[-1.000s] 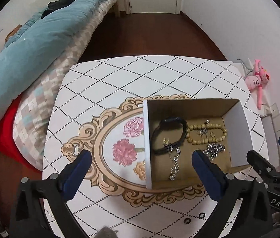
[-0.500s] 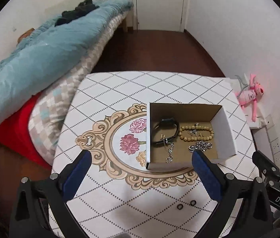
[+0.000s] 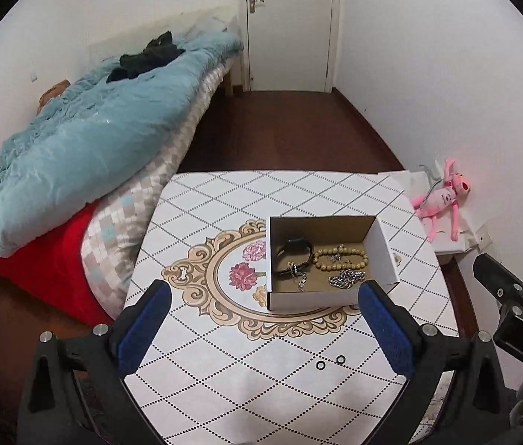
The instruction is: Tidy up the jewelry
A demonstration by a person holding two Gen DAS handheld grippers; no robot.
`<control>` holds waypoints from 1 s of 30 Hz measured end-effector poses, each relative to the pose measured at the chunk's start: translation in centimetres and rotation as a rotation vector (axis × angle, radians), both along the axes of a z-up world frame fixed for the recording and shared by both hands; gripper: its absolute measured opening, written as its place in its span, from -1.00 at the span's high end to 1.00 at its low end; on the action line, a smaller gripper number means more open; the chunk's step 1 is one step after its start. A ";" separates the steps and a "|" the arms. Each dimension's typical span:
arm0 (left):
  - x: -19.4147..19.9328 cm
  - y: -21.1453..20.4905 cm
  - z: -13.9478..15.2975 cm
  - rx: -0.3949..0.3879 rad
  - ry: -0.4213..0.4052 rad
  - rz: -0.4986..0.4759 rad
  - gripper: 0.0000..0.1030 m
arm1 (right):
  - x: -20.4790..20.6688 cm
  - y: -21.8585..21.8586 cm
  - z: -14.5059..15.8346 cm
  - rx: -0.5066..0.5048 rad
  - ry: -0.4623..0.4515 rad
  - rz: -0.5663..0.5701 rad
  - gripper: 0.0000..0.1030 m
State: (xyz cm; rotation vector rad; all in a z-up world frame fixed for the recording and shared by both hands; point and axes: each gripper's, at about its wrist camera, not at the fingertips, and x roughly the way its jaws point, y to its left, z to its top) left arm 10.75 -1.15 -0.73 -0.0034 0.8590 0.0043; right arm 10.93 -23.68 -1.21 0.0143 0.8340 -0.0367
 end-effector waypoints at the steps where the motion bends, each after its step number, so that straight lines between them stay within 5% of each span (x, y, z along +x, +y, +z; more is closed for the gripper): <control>1: -0.1 0.0 0.2 -0.001 -0.004 0.000 -1.00 | -0.4 0.0 0.5 0.001 -0.012 -0.003 -1.00; 8: -0.2 0.1 -1.2 0.017 0.032 0.024 -1.00 | -1.4 -0.2 0.9 0.036 -0.009 0.002 -1.00; 16: 0.2 1.1 -10.6 0.058 0.232 0.025 -1.00 | -0.6 1.5 -8.8 0.111 0.207 0.090 -0.98; 23: -0.1 2.8 -16.6 0.116 0.357 0.052 -1.00 | -0.8 4.2 -17.8 0.199 0.334 0.167 -0.15; 30: -0.4 4.0 -18.2 0.125 0.390 0.075 -1.00 | -0.5 7.1 -20.3 0.141 0.335 0.220 0.09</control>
